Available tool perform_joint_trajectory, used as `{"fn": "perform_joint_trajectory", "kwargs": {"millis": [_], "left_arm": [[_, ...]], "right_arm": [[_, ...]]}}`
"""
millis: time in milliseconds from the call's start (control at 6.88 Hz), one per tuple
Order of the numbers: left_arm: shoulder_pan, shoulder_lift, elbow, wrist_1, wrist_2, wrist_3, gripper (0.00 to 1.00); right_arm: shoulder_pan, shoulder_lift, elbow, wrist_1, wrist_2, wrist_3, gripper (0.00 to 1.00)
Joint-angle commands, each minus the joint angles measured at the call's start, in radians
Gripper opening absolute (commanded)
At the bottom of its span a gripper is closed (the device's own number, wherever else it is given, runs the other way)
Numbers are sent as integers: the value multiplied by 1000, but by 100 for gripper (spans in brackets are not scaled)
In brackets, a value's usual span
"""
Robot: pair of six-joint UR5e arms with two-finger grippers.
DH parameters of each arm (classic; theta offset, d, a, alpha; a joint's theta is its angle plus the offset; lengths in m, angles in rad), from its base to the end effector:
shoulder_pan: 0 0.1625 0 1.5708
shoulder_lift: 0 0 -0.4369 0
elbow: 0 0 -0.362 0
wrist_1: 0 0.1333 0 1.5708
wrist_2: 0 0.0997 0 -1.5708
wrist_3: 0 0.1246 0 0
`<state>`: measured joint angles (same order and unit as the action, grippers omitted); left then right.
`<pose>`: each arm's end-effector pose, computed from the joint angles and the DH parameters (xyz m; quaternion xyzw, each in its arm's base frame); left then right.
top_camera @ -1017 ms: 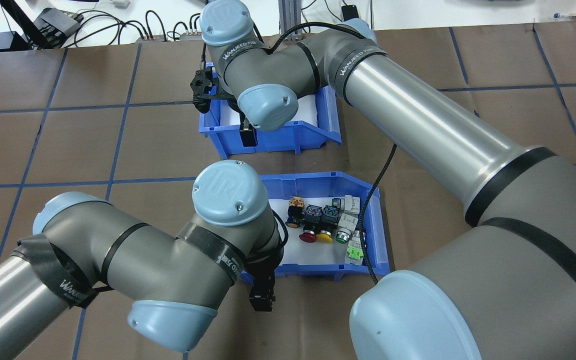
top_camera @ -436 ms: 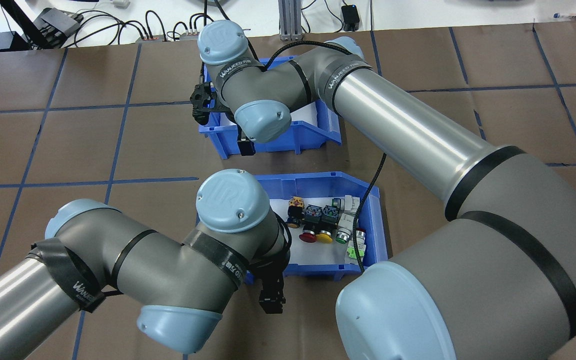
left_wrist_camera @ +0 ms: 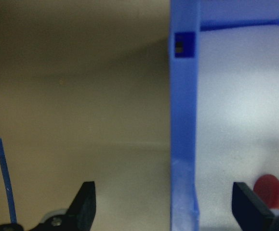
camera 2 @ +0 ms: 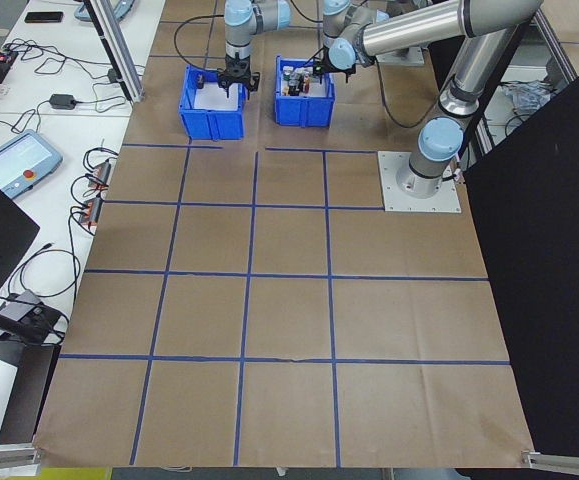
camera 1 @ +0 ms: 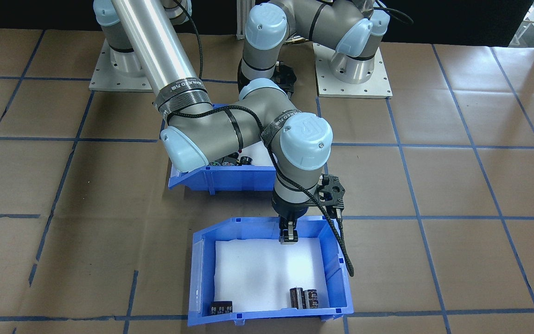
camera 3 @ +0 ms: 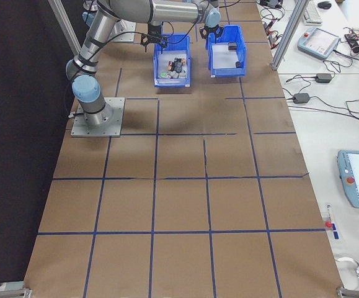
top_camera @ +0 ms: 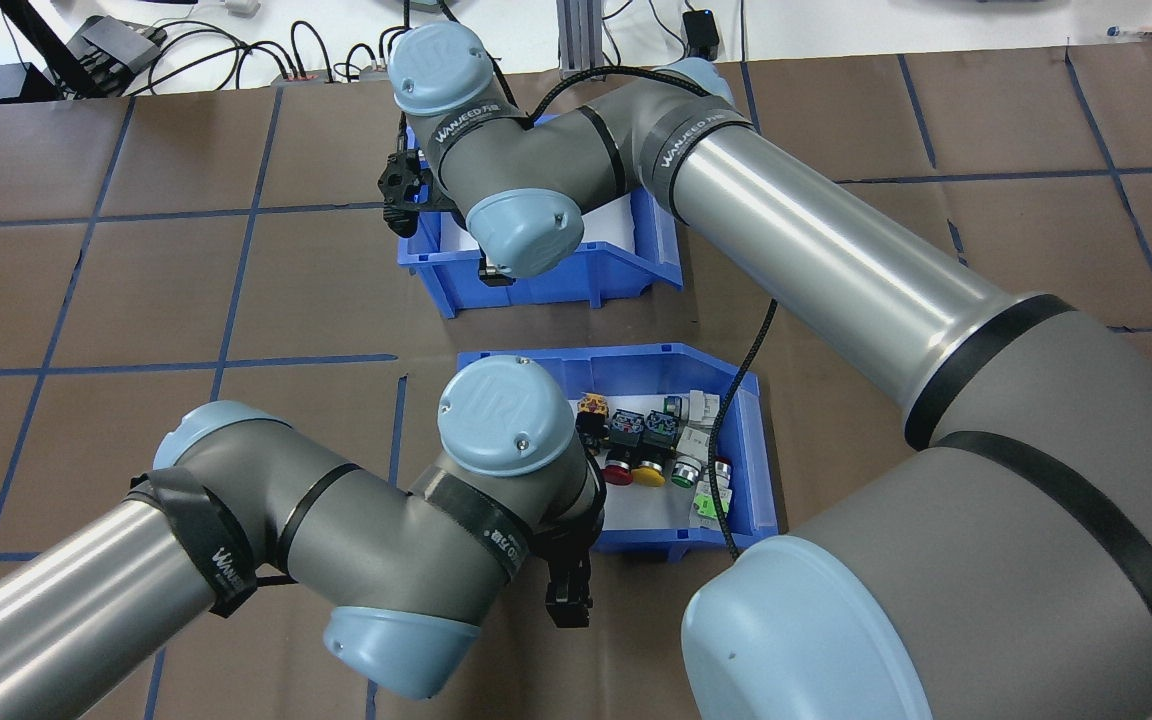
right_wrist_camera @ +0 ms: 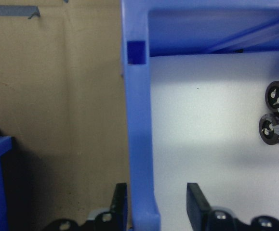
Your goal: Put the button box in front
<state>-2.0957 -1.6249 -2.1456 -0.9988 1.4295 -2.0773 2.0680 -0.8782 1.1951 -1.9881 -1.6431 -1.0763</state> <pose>-0.3354 -0.2782 0.2570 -0.7000 0.7101 0.0756 0.0086 0.4596 -0.5864 0.2723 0.7054 -0.7061 0.0378 0.0489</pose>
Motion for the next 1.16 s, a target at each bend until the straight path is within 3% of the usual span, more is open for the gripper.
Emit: {"fn": "perform_joint_trajectory", "kwargs": {"millis": [0,145,291,726,872,1017], "left_arm": [[-4,-21,0,12,3,-6,76],[-4,-21,0,12,6,-4,65],[-4,-24,-2,12,5,-6,63],[-4,-18,-2,46,0,-21,12],[-4,-16,-4,80,0,-47,0],[-1,17,-7,81,5,-35,0]], "right_arm": [[0,-4,-3,0,-42,-13,3],[-15,-13,-6,0,-43,-14,1],[-34,-37,3,0,-47,-49,1],[-197,-102,23,17,-57,-152,1],[-263,-122,37,23,-58,-193,1],[-314,-149,60,26,-58,-255,1]]}}
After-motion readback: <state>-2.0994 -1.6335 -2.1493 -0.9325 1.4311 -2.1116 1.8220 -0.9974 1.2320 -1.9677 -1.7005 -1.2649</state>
